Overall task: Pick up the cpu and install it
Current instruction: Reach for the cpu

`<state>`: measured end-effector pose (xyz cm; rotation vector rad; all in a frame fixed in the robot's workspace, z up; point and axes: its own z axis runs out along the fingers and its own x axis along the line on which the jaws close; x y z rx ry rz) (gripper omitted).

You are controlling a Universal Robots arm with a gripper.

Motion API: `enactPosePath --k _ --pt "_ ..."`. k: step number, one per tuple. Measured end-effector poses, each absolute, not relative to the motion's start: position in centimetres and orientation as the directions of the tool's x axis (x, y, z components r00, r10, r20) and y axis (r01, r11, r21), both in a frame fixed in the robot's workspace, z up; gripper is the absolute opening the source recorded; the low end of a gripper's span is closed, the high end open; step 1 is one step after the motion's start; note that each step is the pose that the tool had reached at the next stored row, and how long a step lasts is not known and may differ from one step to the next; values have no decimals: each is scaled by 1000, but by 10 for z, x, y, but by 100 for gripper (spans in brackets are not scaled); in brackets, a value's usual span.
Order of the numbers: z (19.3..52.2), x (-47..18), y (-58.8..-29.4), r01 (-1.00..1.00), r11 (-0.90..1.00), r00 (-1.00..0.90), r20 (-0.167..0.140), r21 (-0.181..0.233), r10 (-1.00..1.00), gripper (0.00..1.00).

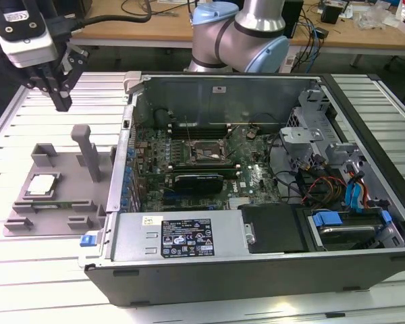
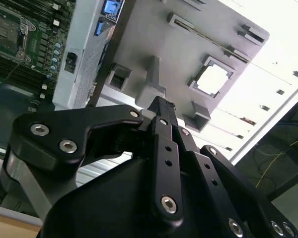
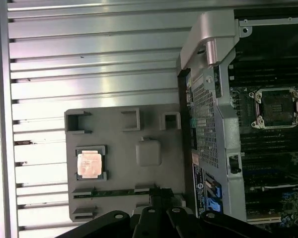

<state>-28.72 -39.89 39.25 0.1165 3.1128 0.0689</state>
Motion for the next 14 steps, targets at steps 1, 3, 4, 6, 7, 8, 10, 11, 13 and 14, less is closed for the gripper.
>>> enactPosePath --k 1,3,4,6,7,8,10,11,13,14 --pt "392 -289 -399 74 996 -997 -24 45 75 11" --pt "391 -297 -399 74 996 -997 -24 45 75 11" --pt "391 -302 -399 74 996 -997 -24 45 75 11" --pt "391 -307 -399 74 996 -997 -24 45 75 11" --pt "391 -309 -399 74 996 -997 -24 45 75 11" --pt "391 -311 -399 74 996 -997 -24 45 75 11" --pt "391 -316 -399 74 996 -997 -24 45 75 11" --pt "391 -319 -399 74 996 -997 -24 45 75 11" --pt "391 -325 -399 74 996 -997 -24 45 75 11" --pt "391 -328 -399 74 996 -997 -24 45 75 11"
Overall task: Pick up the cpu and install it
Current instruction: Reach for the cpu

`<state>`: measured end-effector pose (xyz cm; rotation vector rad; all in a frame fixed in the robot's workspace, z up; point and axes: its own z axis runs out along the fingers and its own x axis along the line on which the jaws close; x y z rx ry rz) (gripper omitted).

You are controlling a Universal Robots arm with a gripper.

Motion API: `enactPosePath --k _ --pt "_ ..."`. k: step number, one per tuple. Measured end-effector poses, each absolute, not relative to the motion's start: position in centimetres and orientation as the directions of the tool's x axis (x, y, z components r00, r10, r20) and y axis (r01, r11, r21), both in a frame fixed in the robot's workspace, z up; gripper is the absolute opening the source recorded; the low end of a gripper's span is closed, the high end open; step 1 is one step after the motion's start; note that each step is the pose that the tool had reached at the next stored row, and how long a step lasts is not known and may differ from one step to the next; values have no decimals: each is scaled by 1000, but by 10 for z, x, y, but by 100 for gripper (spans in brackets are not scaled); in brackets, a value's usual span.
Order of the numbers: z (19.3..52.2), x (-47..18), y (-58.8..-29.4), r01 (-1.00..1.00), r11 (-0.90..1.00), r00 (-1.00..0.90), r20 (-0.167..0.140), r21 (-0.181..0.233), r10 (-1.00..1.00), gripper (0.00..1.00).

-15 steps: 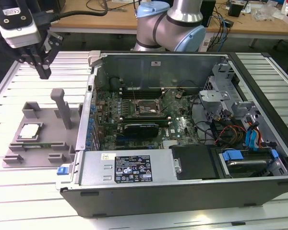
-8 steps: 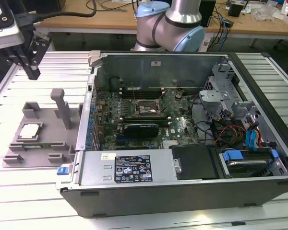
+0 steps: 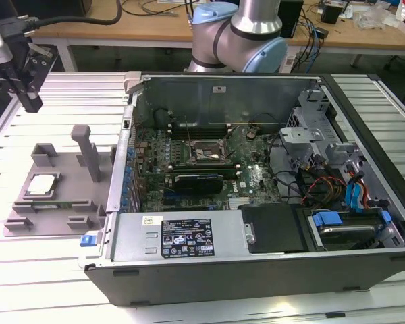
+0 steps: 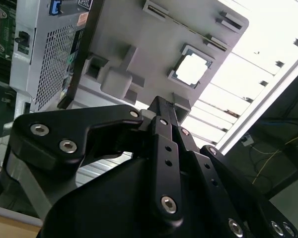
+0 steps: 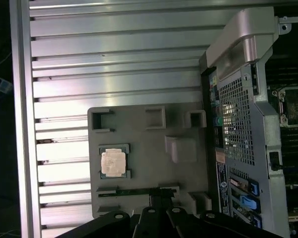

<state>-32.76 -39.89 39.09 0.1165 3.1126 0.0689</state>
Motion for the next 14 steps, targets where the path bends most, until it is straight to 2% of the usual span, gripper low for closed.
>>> enactPosePath --k 14 --pt "379 -341 -399 74 996 -997 -24 45 75 11"
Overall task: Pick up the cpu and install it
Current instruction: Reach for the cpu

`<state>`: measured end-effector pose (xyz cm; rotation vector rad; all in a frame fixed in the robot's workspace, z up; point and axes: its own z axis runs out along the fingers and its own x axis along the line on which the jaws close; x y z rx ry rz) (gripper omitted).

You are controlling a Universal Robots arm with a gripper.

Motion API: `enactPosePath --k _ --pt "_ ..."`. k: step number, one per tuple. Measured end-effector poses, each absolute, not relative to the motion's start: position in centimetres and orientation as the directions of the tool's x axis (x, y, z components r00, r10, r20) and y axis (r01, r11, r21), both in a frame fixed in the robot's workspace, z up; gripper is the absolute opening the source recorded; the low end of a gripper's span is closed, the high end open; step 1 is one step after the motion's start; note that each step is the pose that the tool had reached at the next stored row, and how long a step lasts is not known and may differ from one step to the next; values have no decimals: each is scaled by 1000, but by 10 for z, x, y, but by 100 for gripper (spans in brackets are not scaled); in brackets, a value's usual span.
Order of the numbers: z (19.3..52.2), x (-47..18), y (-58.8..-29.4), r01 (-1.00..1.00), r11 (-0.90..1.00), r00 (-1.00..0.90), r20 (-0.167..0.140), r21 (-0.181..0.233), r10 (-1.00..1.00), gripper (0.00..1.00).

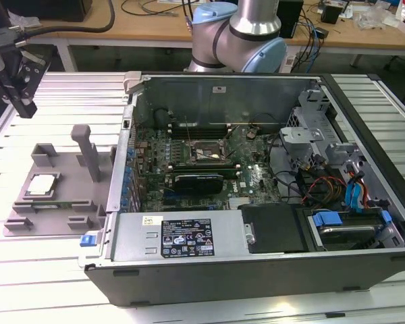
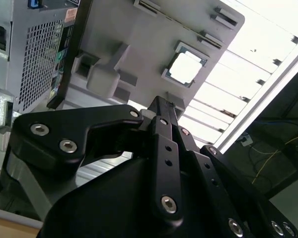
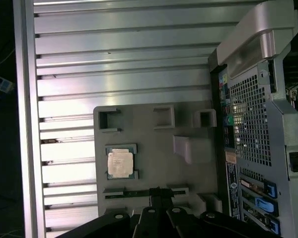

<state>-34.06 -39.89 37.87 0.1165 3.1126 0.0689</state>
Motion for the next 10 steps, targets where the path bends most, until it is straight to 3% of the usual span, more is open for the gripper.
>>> enactPosePath --k 10 --pt "362 -351 -399 74 996 -997 -24 45 75 11"
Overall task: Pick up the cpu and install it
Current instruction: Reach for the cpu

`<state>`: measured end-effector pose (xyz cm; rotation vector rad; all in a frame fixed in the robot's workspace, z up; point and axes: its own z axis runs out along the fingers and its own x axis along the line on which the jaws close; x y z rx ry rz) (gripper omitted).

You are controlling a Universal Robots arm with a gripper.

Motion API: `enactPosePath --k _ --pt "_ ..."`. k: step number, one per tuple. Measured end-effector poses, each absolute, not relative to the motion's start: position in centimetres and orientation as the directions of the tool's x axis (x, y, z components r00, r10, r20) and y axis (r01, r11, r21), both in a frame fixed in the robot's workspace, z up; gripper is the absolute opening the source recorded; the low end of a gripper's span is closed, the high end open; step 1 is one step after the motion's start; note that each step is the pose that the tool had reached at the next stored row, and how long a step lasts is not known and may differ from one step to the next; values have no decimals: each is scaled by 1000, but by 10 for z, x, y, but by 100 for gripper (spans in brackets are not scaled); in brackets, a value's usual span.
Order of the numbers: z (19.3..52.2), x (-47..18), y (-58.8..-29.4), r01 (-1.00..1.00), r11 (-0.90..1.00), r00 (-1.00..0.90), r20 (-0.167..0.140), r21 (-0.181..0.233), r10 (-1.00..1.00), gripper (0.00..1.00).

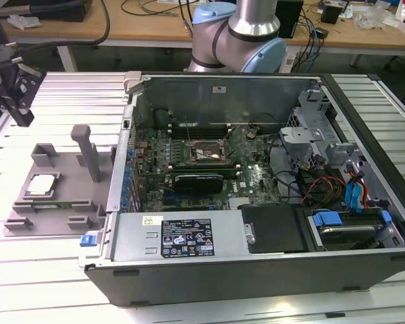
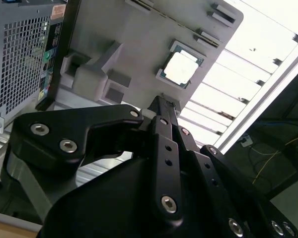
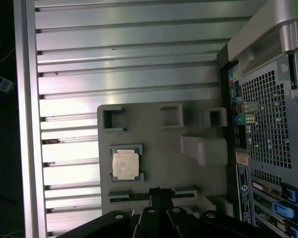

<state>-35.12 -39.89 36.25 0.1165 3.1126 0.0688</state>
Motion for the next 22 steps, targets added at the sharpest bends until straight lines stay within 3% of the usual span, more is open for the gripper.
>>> enactPosePath --k 22 --pt "344 -373 -399 74 996 -997 -24 45 75 11"
